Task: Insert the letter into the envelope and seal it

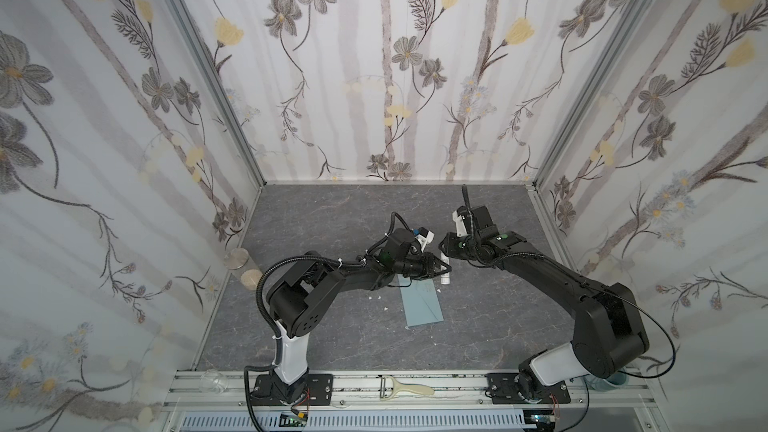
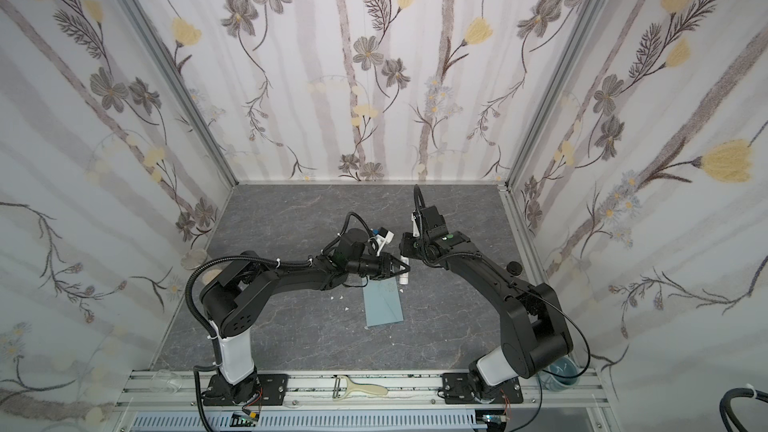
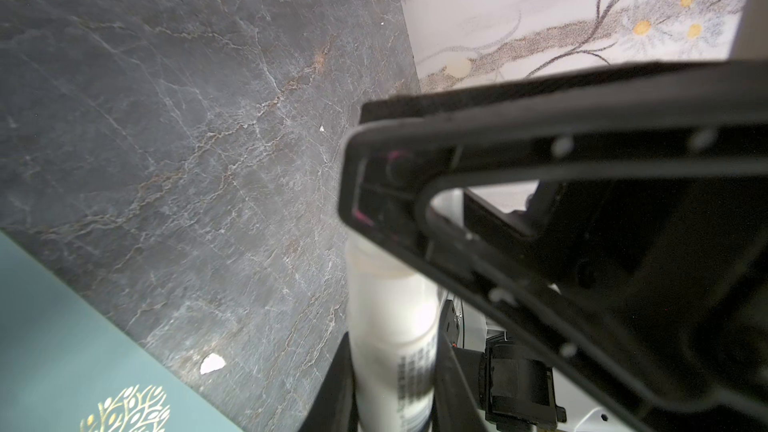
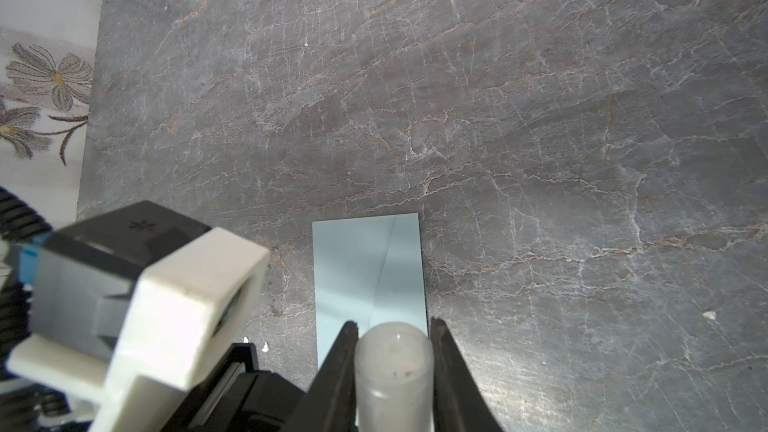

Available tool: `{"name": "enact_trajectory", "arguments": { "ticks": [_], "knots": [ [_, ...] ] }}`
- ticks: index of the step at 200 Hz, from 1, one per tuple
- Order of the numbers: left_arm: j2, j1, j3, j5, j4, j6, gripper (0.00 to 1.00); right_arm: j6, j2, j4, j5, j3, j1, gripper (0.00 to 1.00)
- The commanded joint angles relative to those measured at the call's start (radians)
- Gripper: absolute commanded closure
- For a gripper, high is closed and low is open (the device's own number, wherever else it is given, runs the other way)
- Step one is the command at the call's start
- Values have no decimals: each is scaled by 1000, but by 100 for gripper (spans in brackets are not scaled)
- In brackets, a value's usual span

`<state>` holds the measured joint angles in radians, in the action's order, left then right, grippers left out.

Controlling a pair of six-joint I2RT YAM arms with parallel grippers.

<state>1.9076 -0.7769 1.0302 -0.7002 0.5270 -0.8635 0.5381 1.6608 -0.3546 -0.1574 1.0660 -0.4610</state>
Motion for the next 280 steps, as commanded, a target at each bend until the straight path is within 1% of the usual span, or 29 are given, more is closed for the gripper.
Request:
{"name": "enact_trajectory", "arguments": {
  "ticks": [1,280],
  "knots": [
    [3,2,10,-11,39,1,100,-7,-3,25,13,-1,-3,73],
    [-2,18,24,-16,45,-5,100,-20,8,11,70,6,-37,73]
  ]
}}
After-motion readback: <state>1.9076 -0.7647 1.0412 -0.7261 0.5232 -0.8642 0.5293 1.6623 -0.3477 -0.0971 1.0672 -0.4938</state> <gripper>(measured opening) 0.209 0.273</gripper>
